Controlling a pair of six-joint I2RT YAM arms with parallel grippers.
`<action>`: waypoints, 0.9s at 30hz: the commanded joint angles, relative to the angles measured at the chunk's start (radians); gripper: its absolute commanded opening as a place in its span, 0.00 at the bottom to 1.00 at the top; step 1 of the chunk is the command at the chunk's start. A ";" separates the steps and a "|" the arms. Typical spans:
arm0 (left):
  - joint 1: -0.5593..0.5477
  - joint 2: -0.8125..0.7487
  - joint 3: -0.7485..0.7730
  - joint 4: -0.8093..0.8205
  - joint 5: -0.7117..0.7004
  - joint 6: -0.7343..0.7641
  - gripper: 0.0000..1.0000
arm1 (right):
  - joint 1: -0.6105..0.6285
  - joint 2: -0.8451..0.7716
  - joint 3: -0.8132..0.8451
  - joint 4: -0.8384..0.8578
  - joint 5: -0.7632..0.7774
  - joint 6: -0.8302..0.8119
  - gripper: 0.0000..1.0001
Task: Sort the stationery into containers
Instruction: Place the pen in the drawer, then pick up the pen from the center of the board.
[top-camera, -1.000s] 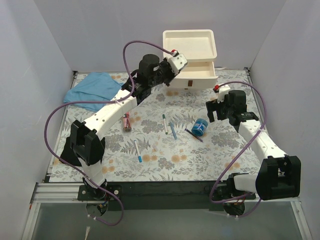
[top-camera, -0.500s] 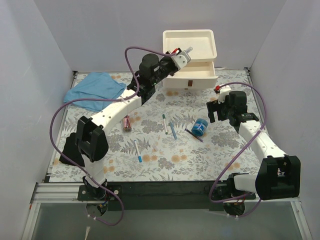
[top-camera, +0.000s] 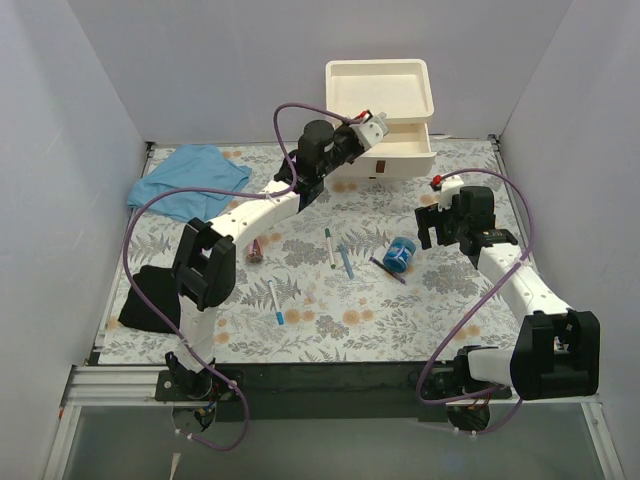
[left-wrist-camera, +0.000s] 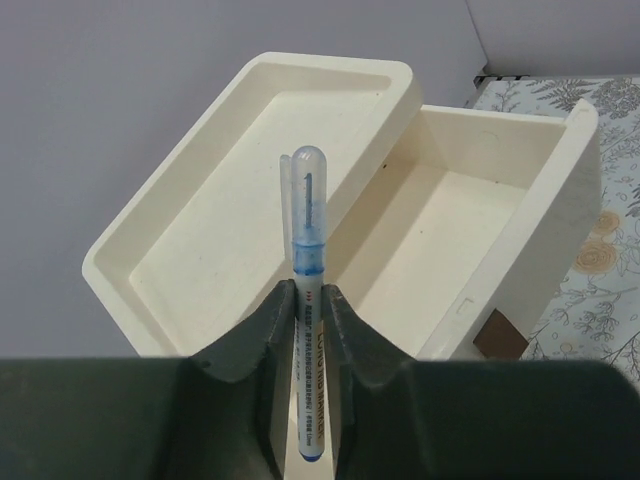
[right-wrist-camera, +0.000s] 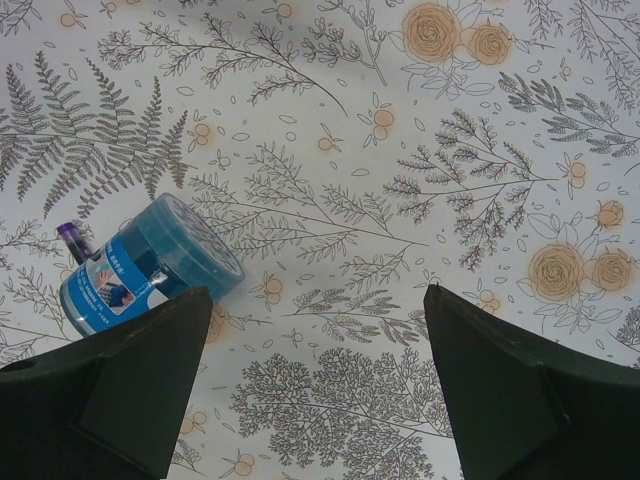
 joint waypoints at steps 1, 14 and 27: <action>-0.005 -0.012 0.028 0.060 -0.065 -0.025 0.33 | -0.006 -0.014 -0.007 0.040 -0.010 0.013 0.96; -0.003 -0.311 -0.102 -0.021 -0.084 -0.086 0.73 | -0.019 0.020 0.026 0.043 -0.011 -0.007 0.96; 0.018 -0.591 -0.453 -0.763 0.027 -0.681 0.49 | -0.023 0.038 0.007 0.040 -0.036 0.026 0.96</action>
